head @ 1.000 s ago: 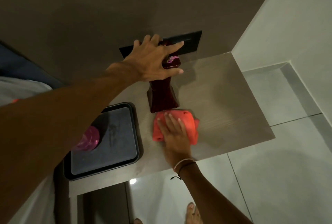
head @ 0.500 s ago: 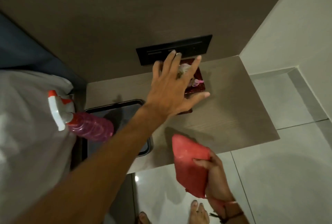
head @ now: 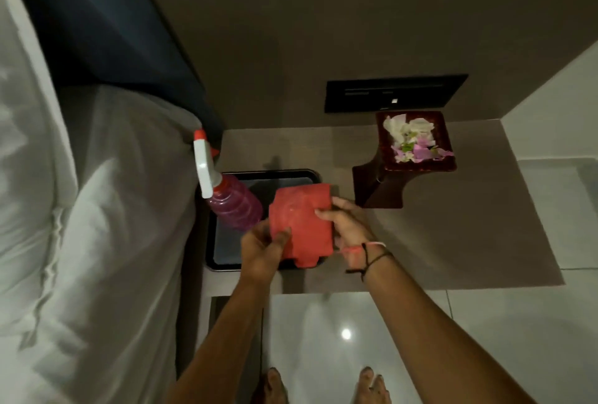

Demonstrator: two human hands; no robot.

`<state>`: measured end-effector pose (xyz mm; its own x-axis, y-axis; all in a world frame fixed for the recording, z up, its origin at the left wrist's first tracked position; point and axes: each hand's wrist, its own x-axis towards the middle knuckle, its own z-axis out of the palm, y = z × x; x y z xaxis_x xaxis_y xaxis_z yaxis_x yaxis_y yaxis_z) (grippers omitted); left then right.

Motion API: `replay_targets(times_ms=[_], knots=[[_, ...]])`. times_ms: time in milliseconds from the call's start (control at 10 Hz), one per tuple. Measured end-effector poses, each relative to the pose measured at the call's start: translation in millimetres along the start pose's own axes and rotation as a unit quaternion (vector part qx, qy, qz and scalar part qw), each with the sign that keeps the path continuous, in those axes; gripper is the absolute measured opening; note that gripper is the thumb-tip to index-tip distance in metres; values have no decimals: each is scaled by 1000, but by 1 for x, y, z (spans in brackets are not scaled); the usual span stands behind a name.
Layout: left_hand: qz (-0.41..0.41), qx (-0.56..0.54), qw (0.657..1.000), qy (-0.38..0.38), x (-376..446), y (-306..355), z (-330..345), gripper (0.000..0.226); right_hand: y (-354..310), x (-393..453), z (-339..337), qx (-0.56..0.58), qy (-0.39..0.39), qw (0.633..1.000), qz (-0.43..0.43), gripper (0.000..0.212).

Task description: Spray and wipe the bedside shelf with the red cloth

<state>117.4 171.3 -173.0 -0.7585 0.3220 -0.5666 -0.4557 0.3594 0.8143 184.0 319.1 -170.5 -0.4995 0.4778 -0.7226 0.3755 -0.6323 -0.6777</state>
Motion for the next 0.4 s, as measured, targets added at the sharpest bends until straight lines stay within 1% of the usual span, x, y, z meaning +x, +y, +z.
replay_targets(times_ms=[100,200,300,400], knots=[[-7,68,998,13,13,13,2,34,-5,11,16,-58,-4,998,-14,47],[-11,192,981,-28,2,25,-4,39,-16,-3,22,-150,-23,988,-30,45],[22,301,951,-65,-14,33,-3,41,-21,-11,25,-254,-14,966,-50,56],[69,372,918,-120,-60,87,-11,60,-65,-65,36,-314,10,946,-84,72]])
